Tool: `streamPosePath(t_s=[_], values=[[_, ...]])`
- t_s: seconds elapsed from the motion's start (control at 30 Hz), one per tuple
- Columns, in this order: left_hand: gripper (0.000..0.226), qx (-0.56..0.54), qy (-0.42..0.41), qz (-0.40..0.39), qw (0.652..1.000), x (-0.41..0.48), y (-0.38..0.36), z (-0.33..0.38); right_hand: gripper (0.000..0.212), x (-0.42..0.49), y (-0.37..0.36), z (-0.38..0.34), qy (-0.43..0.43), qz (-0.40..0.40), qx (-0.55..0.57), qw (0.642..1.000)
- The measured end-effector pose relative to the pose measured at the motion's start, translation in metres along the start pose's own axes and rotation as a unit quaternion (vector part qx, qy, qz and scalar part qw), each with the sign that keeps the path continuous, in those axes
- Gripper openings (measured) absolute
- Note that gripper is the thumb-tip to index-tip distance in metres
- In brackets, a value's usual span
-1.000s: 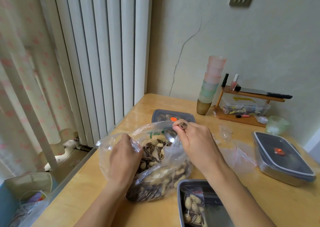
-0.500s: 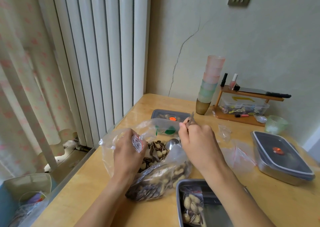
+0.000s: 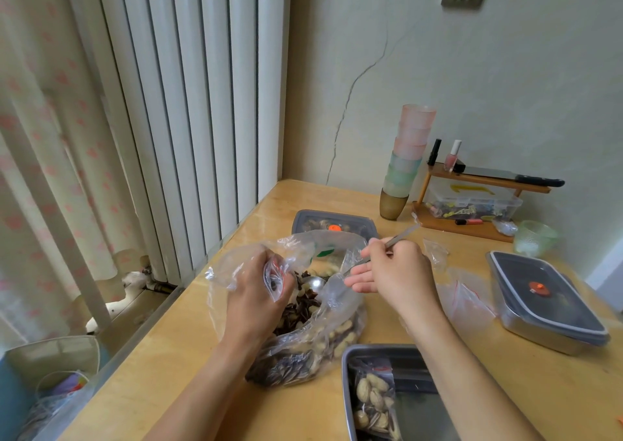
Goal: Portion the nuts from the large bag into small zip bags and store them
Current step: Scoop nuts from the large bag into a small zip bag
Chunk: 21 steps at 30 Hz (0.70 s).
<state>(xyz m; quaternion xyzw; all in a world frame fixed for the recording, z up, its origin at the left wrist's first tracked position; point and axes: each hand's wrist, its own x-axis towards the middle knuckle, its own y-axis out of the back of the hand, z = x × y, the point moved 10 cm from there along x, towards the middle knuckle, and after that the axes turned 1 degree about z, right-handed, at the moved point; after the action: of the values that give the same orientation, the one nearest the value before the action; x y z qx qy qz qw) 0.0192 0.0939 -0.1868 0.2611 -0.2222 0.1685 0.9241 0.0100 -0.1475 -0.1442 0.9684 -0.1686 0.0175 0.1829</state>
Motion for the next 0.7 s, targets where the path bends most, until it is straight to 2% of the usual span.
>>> streamPosePath(t_s=[0.13,0.33,0.47,0.6,0.7], values=[[0.017,0.005,0.007,0.007,1.0,0.002,-0.001,-0.006,0.035,0.005,-0.001,0.02,-0.085,-0.01,0.091,0.992],[0.02,0.053,0.084,0.07,0.993,0.008,0.012,-0.035,0.037,0.007,-0.002,0.028,-0.131,-0.017,0.143,0.981],[0.026,0.086,0.107,0.061,0.989,0.007,0.013,-0.044,0.039,0.008,0.009,0.02,-0.106,0.009,0.139,0.985],[0.026,0.092,0.009,0.029,0.995,0.004,0.003,-0.017,0.04,0.005,0.026,0.001,-0.046,0.05,0.1,0.993],[0.028,0.1,-0.005,-0.027,0.995,0.001,-0.013,-0.014,0.041,0.002,0.033,-0.013,-0.005,0.069,0.091,0.993]])
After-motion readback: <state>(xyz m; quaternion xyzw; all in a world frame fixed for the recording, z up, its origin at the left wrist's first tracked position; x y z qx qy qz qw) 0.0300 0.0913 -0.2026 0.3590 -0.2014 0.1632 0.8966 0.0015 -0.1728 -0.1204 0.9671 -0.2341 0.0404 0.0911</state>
